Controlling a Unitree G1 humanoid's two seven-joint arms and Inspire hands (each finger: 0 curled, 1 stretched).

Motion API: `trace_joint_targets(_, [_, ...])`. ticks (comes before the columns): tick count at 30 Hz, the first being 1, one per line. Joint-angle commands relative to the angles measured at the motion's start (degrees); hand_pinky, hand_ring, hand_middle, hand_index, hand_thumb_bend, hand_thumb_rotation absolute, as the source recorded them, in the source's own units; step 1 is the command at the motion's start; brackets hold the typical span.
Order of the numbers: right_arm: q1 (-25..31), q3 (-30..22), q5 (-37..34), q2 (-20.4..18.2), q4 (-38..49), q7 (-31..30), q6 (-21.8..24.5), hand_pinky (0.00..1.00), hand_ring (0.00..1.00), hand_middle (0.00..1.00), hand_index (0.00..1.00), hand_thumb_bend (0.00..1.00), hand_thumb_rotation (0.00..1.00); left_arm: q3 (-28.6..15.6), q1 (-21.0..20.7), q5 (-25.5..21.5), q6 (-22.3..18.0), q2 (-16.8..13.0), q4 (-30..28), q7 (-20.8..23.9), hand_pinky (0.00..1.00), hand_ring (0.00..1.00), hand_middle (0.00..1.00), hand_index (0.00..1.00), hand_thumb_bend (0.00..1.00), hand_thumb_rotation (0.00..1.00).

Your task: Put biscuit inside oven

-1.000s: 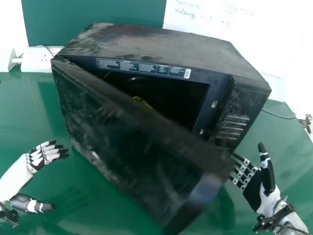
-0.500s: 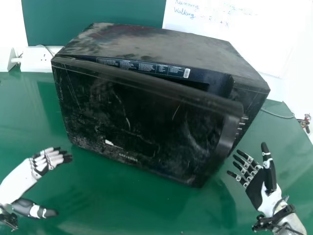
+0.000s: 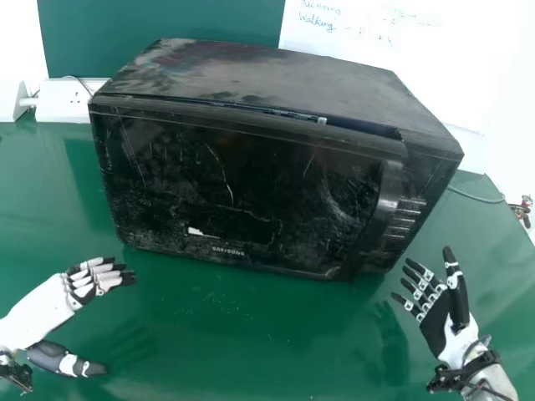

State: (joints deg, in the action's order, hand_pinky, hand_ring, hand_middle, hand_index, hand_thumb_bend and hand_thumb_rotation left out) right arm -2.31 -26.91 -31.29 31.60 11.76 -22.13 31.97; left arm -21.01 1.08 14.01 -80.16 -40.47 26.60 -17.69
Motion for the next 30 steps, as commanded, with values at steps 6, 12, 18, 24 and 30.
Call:
trace_joint_targets(6, [-0.6,-0.1,-0.1,-0.2,-1.3,-0.7,-0.5,0.93,0.97,0.97,0.9,0.88,0.87,-0.8,2.7,4.8,4.3,-2.1,-7.2,0.9,1.0,1.0,1.0,1.0,0.99,1.0])
trace_joint_targets(12, [-0.6,0.3,0.8,-0.2,-1.4,-0.8,-0.7,0.93,0.97,0.96,0.9,0.72,0.87,-1.9,5.2,5.2,9.6,-3.4,-15.8,1.3,1.0,1.0,1.0,1.0,1.0,1.0])
trace_joint_targets(18, [-0.9,0.5,1.0,-0.4,-1.1,-0.5,-0.7,0.99,0.99,0.98,0.92,0.57,0.85,-2.0,7.2,2.2,16.6,-5.8,-24.9,0.0,1.0,1.0,1.0,1.0,0.99,1.0])
trace_joint_targets(24, [-0.8,0.7,0.8,-1.1,-0.4,0.2,-0.3,0.93,0.98,0.99,0.94,0.57,0.74,-0.8,4.2,1.1,22.1,-9.0,-28.4,-1.1,1.0,1.0,1.0,1.0,1.0,1.0])
trace_joint_targets(30, [-1.1,1.0,0.6,-1.1,-1.2,-0.4,-0.3,0.97,1.0,1.0,0.98,0.57,0.75,3.3,-2.7,-0.1,26.4,-9.7,-26.4,-1.7,1.0,1.0,1.0,1.0,0.99,1.0])
